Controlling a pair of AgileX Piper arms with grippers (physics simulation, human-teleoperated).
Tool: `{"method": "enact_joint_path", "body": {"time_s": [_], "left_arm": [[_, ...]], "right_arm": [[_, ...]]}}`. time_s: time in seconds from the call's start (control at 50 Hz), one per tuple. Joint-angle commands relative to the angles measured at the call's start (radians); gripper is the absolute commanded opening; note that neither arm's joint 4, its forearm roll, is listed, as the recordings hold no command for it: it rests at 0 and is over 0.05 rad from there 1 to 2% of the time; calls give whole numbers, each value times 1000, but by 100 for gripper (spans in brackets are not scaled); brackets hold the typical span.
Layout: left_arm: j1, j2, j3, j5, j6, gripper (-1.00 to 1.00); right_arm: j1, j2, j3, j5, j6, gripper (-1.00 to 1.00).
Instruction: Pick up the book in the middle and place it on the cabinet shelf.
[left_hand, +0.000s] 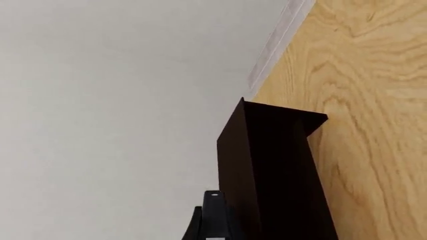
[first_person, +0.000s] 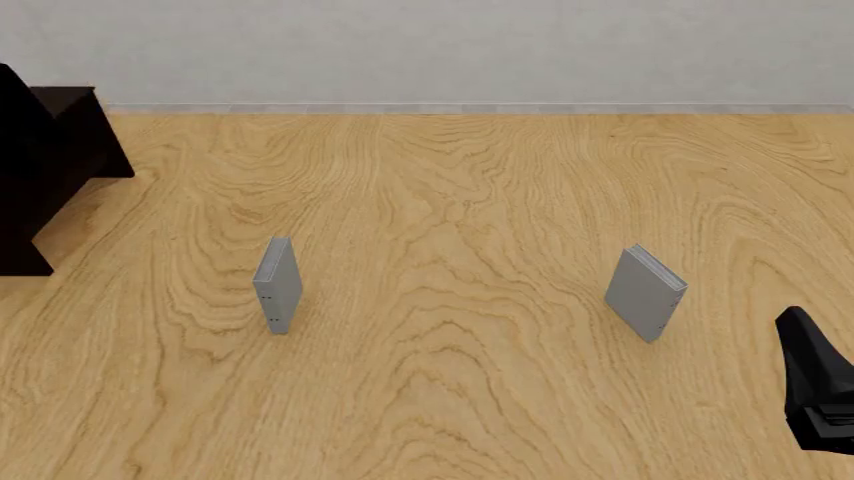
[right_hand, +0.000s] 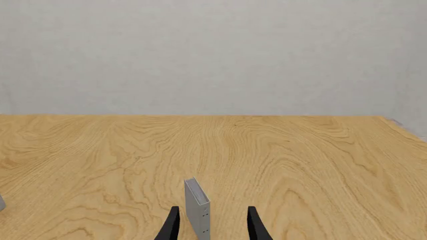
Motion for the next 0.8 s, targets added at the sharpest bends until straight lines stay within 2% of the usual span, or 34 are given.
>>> {"method": "enact_joint_path", "body": {"time_s": [0.02,0.28,0.32,0.4,0.54,0.64,0.68,0.8], "left_arm": [[7,4,-17,-11,7,100],[3,-39,21,-1,13,100],[-22,-78,10,43,-43,100],[-39,-105,28,46,-37,100],[-110,-201,32,129,-106,100],[-138,-233,40,141,-110,100],[-175,-268,43,168,-140,100],[-196,-292,49,182,-138,100]], "right_arm": [[0,0,0,0,0,100],[0,0,0,0,0,100],[0,0,0,0,0,100],[0,0,0,0,0,100],[0,0,0,0,0,100],[0,0,0,0,0,100],[0,0,0,0,0,100],[0,0,0,0,0,100]]}}
